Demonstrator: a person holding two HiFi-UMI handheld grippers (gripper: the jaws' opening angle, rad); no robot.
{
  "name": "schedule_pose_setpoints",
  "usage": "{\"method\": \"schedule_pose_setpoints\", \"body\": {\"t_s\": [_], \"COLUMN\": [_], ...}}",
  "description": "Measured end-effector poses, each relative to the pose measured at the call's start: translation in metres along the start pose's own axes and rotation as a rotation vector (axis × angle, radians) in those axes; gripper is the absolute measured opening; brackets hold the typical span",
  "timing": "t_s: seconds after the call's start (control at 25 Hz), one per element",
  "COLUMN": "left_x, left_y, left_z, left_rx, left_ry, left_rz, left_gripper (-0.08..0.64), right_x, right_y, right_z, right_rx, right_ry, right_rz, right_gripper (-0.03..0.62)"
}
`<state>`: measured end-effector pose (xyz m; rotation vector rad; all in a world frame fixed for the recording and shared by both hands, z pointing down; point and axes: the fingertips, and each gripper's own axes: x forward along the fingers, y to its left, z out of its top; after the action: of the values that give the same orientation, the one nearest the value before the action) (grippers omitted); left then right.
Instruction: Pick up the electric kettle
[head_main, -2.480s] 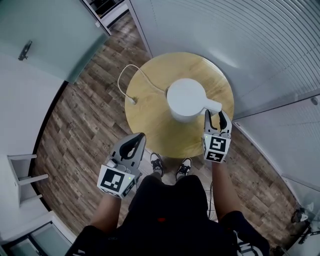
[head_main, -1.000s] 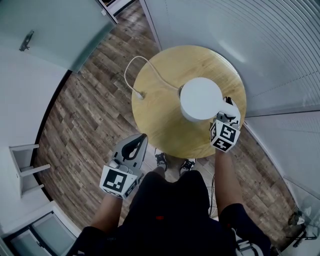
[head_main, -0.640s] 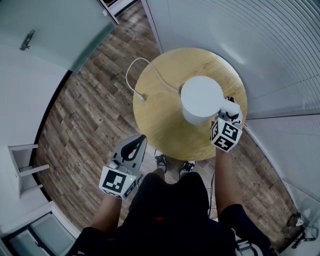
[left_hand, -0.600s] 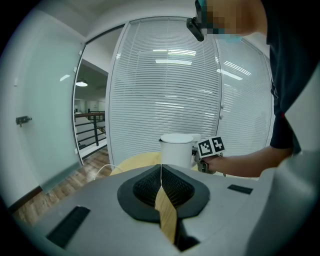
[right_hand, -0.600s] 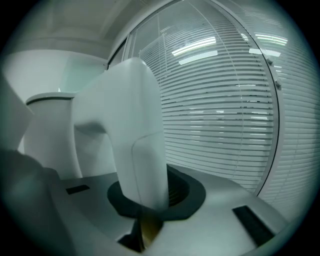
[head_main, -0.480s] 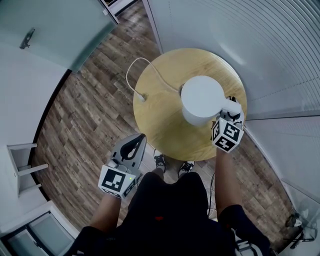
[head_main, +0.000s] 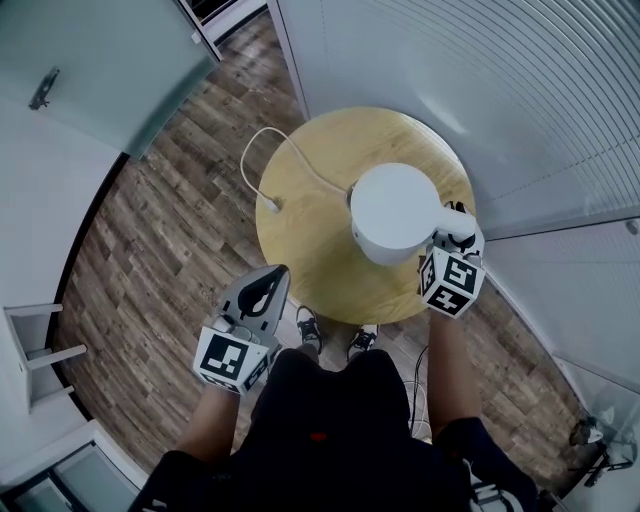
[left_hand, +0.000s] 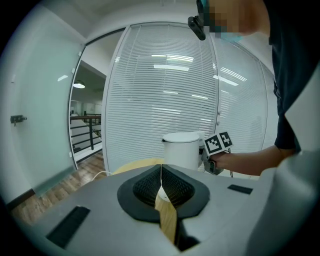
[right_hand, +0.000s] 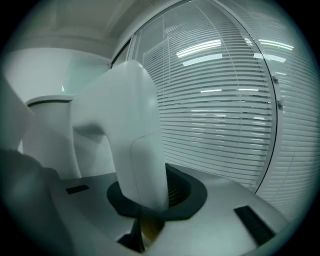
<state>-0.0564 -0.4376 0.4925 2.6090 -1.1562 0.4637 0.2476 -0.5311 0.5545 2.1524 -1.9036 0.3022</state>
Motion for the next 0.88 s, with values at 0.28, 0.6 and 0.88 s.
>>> {"method": "schedule_pose_setpoints", "body": {"t_s": [0.28, 0.6, 0.88], "left_x": [-0.006, -0.032, -0.052], "left_y": [-0.011, -0.018, -0.026], "left_z": [0.027, 0.07, 0.084], "left_rx": [0.016, 0.057, 0.075], "left_ry": [-0.076, -0.182, -0.221], "left_rz": [-0.027, -0.02, -0.019], "left_gripper": [0.023, 0.023, 0.023], "right_x": [-0.041, -0.105, -0.155], "right_y": [0.002, 0.018, 0.03], "right_z": [0.015, 0.057, 0.089], "right_rx": [-0.032, -0.108, -0.032], "right_ry": [0.013, -0.024, -0.006], "right_rz": [0.026, 0.11, 0.227], "right_gripper": [0.055, 0.055, 0.055]}}
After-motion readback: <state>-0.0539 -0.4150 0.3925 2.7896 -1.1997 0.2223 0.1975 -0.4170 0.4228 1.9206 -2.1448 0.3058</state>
